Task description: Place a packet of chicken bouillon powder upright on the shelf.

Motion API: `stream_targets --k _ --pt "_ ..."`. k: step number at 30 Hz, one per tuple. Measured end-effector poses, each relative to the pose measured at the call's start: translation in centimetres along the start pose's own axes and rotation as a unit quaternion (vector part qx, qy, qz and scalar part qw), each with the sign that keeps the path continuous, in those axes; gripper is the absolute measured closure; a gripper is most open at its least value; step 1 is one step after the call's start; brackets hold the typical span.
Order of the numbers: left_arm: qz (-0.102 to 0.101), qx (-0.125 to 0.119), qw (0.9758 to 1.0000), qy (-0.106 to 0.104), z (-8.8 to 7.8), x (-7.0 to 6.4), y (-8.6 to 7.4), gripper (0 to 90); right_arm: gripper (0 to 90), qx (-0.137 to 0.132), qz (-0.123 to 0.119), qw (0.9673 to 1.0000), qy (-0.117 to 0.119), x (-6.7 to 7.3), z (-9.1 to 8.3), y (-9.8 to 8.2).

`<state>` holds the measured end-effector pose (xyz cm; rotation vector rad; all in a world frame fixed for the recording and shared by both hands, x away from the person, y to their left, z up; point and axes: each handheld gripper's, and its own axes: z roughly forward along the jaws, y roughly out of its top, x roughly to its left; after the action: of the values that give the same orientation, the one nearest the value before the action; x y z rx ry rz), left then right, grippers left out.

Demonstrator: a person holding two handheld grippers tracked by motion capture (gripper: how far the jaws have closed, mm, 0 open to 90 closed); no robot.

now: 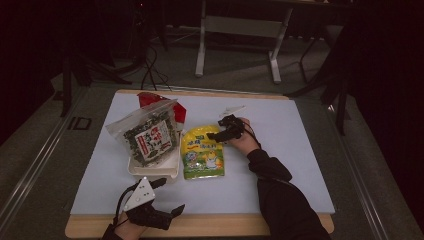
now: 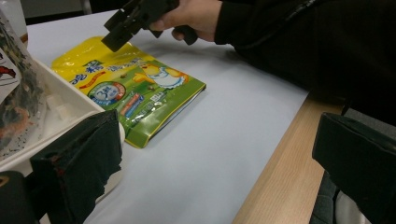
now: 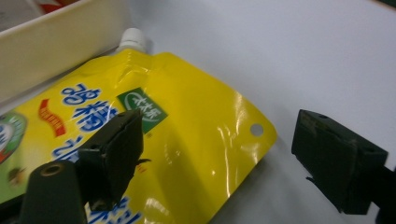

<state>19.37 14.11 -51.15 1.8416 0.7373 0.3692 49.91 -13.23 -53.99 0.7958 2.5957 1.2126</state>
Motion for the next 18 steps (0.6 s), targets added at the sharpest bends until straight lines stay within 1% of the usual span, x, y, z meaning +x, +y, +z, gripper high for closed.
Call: stream_targets --k 1,5,6,7,9,11,15,18 --pt "0.001 0.002 1.0 -0.001 0.0 -0.1 0.0 2.7 14.8 0.001 -0.001 1.0 -0.001 -0.1 0.2 0.1" --pt "0.004 0.006 1.0 -0.005 0.1 -0.1 -0.1 2.7 11.7 0.022 -0.001 0.9998 -0.003 -0.3 1.3 -0.1" --pt "0.003 0.006 1.0 -0.006 0.1 -0.1 -0.1 2.7 10.1 0.029 0.002 0.9996 -0.003 -0.3 1.6 -0.2" --pt "0.002 0.006 1.0 -0.007 0.2 -0.1 -0.1 2.7 9.9 0.029 0.006 0.9995 0.001 -0.4 1.8 -0.3" --pt "0.001 0.007 0.9999 -0.007 0.2 -0.1 -0.1 2.7 9.9 0.031 -0.002 0.9995 -0.002 -0.2 1.8 -0.3" --pt "0.0 0.008 0.9999 -0.008 0.2 -0.1 -0.1 2.7 10.0 0.039 -0.021 0.999 -0.006 0.2 1.9 -0.3" --pt "0.002 0.01 0.9999 -0.008 0.3 -0.2 -0.1 2.7 14.9 0.042 -0.023 0.9988 -0.013 0.5 1.8 -0.4" --pt "0.004 0.011 0.9999 -0.01 0.3 -0.2 -0.1 2.7 21.3 0.037 -0.023 0.9989 -0.015 0.9 1.6 -0.5"
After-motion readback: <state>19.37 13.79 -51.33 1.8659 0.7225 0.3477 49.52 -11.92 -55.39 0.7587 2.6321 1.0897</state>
